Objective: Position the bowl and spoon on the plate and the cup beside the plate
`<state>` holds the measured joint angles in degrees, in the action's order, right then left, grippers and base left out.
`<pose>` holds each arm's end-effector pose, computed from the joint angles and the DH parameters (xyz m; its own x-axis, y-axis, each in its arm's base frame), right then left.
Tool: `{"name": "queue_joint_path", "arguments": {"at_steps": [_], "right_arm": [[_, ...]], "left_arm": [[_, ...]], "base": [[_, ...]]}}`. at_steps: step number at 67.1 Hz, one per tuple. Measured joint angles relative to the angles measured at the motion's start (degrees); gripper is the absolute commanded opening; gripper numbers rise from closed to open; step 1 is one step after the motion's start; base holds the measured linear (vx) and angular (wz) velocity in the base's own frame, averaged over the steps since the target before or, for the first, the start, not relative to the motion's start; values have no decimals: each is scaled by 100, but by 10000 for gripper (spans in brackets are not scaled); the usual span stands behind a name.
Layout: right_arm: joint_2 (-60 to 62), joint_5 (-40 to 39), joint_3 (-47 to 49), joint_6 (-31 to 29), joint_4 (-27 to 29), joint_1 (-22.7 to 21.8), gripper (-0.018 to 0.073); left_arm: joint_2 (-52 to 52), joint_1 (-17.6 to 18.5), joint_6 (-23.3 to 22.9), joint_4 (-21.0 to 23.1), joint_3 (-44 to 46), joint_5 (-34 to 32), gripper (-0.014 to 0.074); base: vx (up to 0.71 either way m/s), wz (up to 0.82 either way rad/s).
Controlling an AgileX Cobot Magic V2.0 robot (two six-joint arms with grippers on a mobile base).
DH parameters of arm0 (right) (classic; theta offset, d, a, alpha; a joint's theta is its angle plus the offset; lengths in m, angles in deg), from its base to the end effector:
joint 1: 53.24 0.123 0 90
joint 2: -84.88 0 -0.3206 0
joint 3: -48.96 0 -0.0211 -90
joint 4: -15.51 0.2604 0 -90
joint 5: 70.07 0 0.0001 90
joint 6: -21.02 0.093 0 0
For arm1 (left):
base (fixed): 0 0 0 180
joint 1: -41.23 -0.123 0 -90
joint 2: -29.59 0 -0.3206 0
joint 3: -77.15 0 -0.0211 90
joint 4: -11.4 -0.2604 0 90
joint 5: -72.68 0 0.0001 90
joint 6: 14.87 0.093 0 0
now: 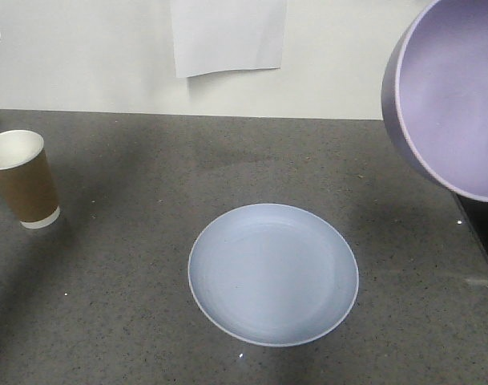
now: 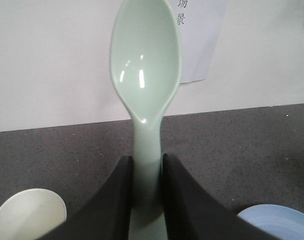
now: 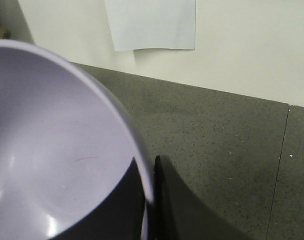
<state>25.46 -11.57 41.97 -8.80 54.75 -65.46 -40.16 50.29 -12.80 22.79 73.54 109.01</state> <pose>0.1437 0.0202 0.4856 -0.4230 -0.0091 -0.9061 -0.3387 0.9291 0.1489 0.2152 -0.0454 0.4882 -0.3544 -0.0686 -0.9326 0.2232 0.9623 -0.1556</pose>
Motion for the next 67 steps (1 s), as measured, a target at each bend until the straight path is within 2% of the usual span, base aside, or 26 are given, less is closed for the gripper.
{"name": "queue_joint_path", "arguments": {"at_steps": [26, 36, 43, 57, 67], "right_arm": [[0, 0, 0, 0, 0, 0, -6], [-24, -56, 0, 0, 201, 0, -6], [-188, -183, 0, -161, 678, 0, -6], [-1399, 249, 29, -1554, 2434, 12, -6], [-2715, 467, 29, -2108, 2780, 419, -6]], "left_arm": [[0, 0, 0, 0, 0, 0, -6], [0, 0, 0, 0, 0, 0, -6], [0, 0, 0, 0, 0, 0, -6], [0, 0, 0, 0, 0, 0, -6], [0, 0, 0, 0, 0, 0, -6]], "base": [[0, 0], [0, 0], [0, 0], [0, 0], [0, 0]]}}
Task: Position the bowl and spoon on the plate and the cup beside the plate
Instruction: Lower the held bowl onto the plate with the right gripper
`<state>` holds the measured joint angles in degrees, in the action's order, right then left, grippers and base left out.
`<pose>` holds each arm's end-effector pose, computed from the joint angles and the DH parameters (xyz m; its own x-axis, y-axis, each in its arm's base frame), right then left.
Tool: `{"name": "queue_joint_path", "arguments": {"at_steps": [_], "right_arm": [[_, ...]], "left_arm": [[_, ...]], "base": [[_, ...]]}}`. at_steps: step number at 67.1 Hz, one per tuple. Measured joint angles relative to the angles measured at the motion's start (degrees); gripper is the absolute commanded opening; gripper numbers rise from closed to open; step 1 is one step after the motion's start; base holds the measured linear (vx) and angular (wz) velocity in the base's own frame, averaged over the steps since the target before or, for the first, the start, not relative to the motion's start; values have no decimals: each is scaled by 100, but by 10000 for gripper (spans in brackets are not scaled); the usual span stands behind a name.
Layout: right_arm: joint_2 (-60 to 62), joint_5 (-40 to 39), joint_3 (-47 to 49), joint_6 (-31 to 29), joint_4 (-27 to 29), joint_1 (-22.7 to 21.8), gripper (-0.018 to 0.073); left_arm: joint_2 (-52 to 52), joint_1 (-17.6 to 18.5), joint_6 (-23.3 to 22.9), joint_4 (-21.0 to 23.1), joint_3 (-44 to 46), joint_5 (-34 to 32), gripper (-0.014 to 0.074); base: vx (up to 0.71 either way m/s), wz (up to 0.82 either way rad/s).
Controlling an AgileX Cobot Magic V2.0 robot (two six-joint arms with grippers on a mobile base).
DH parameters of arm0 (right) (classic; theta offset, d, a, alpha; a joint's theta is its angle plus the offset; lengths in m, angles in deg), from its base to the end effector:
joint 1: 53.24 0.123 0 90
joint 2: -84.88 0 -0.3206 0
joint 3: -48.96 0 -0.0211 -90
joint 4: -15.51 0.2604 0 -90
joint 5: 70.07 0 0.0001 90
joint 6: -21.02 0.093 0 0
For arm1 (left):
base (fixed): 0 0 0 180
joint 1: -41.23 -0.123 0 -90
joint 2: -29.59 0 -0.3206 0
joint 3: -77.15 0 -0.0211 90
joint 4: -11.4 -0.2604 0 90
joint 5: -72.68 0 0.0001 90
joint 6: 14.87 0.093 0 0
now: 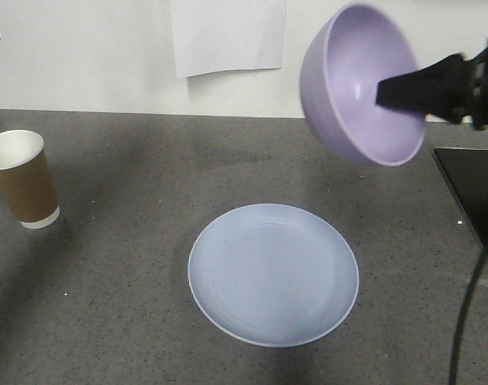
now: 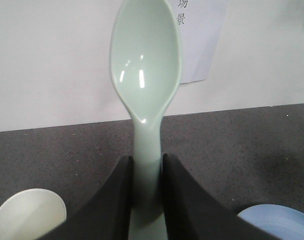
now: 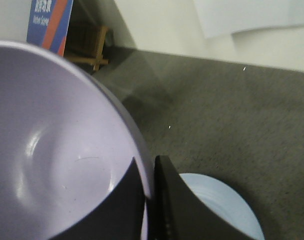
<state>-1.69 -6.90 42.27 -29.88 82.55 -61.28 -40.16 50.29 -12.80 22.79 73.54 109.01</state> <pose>0.2899 0.0363 0.4146 -0.6085 0.0449 -0.7923 -0.5801 0.6561 0.4827 0.2152 -0.0454 0.4882 -0.3544 -0.0686 -0.9326 0.2232 0.9623 -0.1556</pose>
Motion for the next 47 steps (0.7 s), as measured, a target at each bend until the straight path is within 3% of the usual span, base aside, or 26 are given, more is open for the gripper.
{"name": "queue_joint_path", "arguments": {"at_steps": [10, 22, 40, 47], "right_arm": [[-1162, -5, 0, -275, -247, 718, -3], [-2088, -307, 0, -284, -1182, 1439, 3], [-2247, -945, 0, 436, -2561, 1967, 11], [-2247, -962, 0, 610, -2844, 2041, 35]], "left_arm": [[0, 0, 0, 0, 0, 0, -6], [0, 0, 0, 0, 0, 0, -6], [0, 0, 0, 0, 0, 0, -6], [0, 0, 0, 0, 0, 0, -6]], "base": [[0, 0], [0, 0], [0, 0], [0, 0]]}}
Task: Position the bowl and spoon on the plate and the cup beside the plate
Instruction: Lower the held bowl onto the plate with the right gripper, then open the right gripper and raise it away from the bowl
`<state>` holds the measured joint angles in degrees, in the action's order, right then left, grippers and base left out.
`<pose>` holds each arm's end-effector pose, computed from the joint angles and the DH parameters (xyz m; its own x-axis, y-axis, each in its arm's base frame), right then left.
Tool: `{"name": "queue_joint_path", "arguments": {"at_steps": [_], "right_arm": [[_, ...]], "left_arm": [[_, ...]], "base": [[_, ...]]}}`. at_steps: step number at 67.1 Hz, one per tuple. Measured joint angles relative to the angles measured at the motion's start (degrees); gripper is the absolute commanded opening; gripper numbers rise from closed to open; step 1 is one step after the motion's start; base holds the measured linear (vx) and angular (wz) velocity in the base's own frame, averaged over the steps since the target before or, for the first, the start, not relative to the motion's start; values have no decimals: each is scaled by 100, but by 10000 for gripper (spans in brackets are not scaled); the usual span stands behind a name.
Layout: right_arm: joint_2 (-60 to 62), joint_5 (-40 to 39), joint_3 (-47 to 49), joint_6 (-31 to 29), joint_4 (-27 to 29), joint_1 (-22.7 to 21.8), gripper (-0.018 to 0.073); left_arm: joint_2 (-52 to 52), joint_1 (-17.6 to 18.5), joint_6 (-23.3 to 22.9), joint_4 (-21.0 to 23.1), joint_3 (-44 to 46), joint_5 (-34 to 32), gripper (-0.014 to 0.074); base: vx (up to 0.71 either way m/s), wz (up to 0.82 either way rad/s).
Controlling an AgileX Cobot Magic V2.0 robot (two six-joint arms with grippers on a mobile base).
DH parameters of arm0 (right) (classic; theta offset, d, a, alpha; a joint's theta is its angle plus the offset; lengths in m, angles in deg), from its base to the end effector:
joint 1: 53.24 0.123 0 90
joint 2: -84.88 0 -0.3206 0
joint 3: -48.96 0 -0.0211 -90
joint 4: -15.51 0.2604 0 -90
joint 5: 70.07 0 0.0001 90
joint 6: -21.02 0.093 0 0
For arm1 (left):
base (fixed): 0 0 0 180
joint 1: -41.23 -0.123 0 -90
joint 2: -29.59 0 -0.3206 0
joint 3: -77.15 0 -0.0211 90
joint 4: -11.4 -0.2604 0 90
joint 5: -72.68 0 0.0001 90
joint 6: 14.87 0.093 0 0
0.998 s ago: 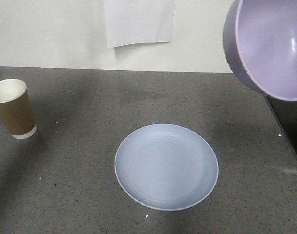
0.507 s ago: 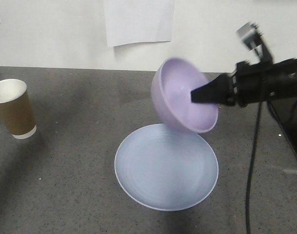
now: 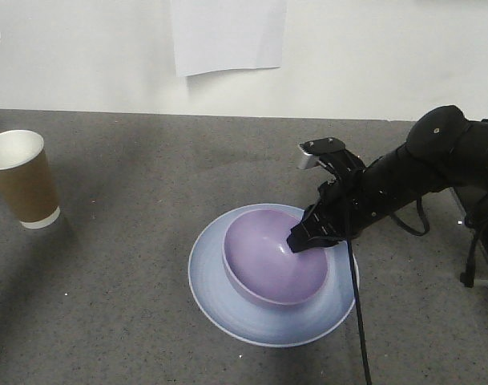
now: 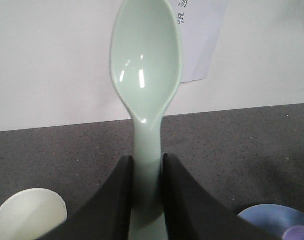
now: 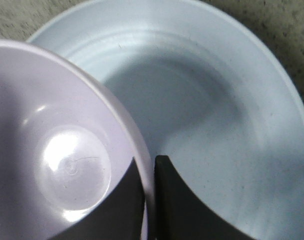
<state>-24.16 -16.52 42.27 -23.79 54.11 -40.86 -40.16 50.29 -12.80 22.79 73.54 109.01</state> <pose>0.3540 0.1255 0.2554 -0.7665 -0.4629 -0.4451 -0.6248 0.6980 0.3500 0.2152 -0.0454 0.4882 -0.3544 -0.0686 -0.9326 0.2232 0.9623 -0.1556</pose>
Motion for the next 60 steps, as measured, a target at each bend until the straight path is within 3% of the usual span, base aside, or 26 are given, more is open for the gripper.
{"name": "queue_joint_path", "arguments": {"at_steps": [11, 29, 37, 51, 60], "right_arm": [[0, -10, 0, 61, -93, -4, 125], [0, 9, 53, 92, -98, -4, 407], [-5, 172, 410, 266, -113, -4, 487], [64, 884, 1634, 910, -120, -4, 460], [416, 1426, 2527, 1206, -179, -56, 296]], "left_arm": [[0, 0, 0, 0, 0, 0, -6], [0, 0, 0, 0, 0, 0, -6], [0, 0, 0, 0, 0, 0, -6], [0, 0, 0, 0, 0, 31, -6], [0, 0, 0, 129, 0, 163, -6]], "base": [[0, 0], [0, 0], [0, 0], [0, 0], [0, 0]]}}
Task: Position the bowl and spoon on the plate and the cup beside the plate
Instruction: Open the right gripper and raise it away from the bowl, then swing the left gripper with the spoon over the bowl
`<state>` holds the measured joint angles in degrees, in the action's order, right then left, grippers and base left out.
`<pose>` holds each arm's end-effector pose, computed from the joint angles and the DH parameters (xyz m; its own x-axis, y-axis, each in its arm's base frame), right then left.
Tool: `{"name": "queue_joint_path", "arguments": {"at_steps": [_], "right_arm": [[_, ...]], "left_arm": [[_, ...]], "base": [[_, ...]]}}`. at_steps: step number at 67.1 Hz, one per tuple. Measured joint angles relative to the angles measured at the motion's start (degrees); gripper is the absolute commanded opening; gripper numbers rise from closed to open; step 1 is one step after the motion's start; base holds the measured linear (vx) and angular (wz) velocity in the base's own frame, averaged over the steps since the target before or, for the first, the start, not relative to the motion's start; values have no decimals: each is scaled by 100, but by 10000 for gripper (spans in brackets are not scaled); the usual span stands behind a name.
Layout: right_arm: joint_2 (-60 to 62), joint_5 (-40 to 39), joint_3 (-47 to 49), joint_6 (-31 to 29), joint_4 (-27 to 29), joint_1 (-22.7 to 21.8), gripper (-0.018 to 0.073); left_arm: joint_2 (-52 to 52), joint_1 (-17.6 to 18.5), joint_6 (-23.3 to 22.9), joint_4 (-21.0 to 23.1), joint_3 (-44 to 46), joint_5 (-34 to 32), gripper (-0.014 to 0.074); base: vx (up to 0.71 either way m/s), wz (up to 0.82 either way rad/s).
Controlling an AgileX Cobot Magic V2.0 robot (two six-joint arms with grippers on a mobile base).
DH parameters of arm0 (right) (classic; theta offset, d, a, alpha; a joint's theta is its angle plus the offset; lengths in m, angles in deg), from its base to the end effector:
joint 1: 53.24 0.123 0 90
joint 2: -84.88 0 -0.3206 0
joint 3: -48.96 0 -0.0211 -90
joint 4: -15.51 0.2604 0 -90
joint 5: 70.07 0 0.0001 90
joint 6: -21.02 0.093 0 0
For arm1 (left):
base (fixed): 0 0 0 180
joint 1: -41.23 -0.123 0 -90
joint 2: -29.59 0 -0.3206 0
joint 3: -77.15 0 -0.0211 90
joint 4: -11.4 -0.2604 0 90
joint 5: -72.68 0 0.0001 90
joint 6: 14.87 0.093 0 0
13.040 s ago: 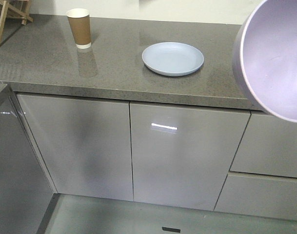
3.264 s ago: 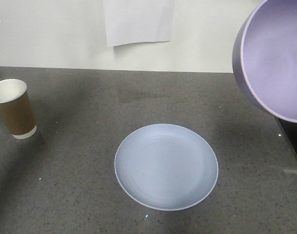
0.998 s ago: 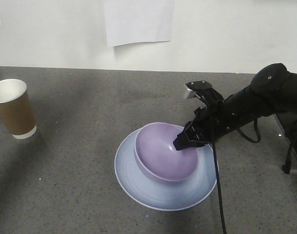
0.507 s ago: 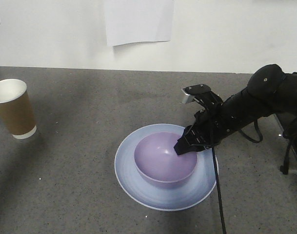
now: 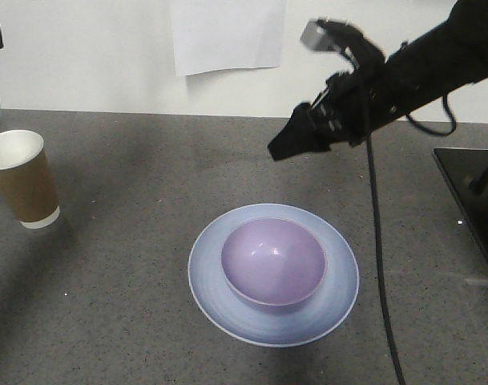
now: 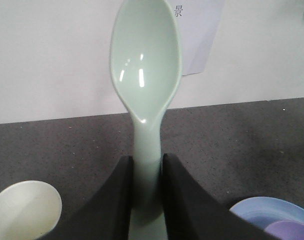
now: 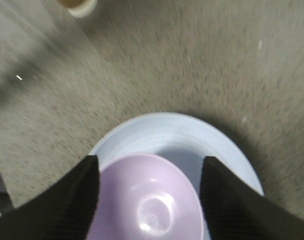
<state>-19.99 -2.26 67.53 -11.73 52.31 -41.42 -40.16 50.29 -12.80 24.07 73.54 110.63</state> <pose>0.3615 0.1284 0.4041 -0.6744 -0.3893 -0.6275 -0.6738 0.6721 0.3072 0.2140 -0.0468 0.4860 -0.3835 -0.0782 -0.9202 0.2297 0.9570 -0.1770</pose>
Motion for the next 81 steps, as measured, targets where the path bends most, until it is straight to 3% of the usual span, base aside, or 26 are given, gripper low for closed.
{"name": "queue_joint_path", "arguments": {"at_steps": [10, 23, 32, 41, 57, 67, 81], "right_arm": [[963, 181, 479, 69, 0, -457, -17], [2552, 273, 464, -72, -386, -1575, -10], [3653, 327, -103, -76, -792, -2090, -7], [4691, 229, -1099, -76, -1126, -2250, -6], [5888, -699, -3149, -76, -1683, -2273, -6], [6026, -1082, -3907, -76, -1740, -2273, -6], [6026, -1395, -4200, -76, -1745, -2273, -6]], "left_arm": [[-8, 0, 504, 619, 0, 105, -6], [-386, 78, 1931, 2211, 0, 585, -8], [-963, 505, 2530, 2768, 0, 890, -8], [-1504, 1176, 2656, 2761, 0, 947, -8], [-2269, 2325, 2656, 2461, 0, 947, -8], [-2626, 2640, 2656, 2419, 0, 947, -8], [-2923, 2687, 2651, 2289, 0, 954, -8]], "base": [[0, 0], [0, 0], [0, 0], [0, 0], [0, 0], [0, 0], [0, 0]]}}
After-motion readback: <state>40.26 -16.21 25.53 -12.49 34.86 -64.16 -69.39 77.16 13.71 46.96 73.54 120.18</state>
